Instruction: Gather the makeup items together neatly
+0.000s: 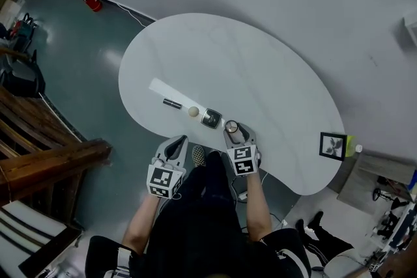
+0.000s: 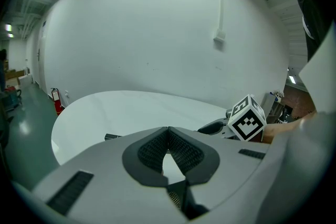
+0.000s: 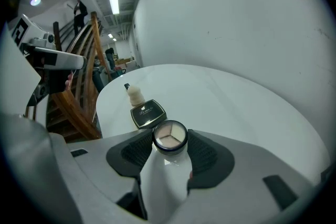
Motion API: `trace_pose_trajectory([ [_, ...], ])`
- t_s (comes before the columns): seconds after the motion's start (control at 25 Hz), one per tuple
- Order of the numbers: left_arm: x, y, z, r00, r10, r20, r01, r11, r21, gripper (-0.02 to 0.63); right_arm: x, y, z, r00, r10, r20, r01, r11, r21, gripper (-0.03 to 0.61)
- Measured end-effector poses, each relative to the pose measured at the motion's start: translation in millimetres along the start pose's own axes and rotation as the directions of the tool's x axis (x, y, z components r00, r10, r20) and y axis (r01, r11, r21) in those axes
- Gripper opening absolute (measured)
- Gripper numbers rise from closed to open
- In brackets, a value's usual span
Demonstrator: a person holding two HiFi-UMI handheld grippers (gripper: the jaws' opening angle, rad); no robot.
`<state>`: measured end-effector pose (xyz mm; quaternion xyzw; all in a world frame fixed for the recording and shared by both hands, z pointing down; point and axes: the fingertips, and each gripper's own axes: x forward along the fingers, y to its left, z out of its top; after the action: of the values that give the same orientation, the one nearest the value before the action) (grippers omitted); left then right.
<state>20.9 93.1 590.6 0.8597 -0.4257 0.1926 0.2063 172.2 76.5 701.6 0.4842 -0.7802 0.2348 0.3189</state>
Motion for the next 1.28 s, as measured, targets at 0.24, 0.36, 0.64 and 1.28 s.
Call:
trace_pose_trajectory([
  [0.24,1.7,6.3,-3.1,1.000,0.009,-0.008,-0.009,1.000,-0.005,0.017,8.9,1.0,-11.2,0.999,0.007,-0.032,-0.007,1.000,0.007,0.222],
  [0.36,2.3,6.3,-5.3,1.000,0.007,-0.010,-0.007,1.000,-0.004,0.017,12.7,-0.2,-16.0,0.999,0.007,-0.040,-0.007,1.000,0.007,0.222],
  [0.64,-2.6,4.4,-10.2,1.000,0.006,-0.018,-0.006,1.000,-0.001,0.017,13.9,-1.4,-17.4,0.999,-0.002,-0.033,0.003,1.000,0.014,0.222],
  [1.28,-29.5,0.0,15.1,0.998,0.012,0.058,-0.013,1.000,0.028,0.017,-40.6,-0.1,43.8,0.987,-0.075,0.143,0.073,0.997,0.018,0.222],
])
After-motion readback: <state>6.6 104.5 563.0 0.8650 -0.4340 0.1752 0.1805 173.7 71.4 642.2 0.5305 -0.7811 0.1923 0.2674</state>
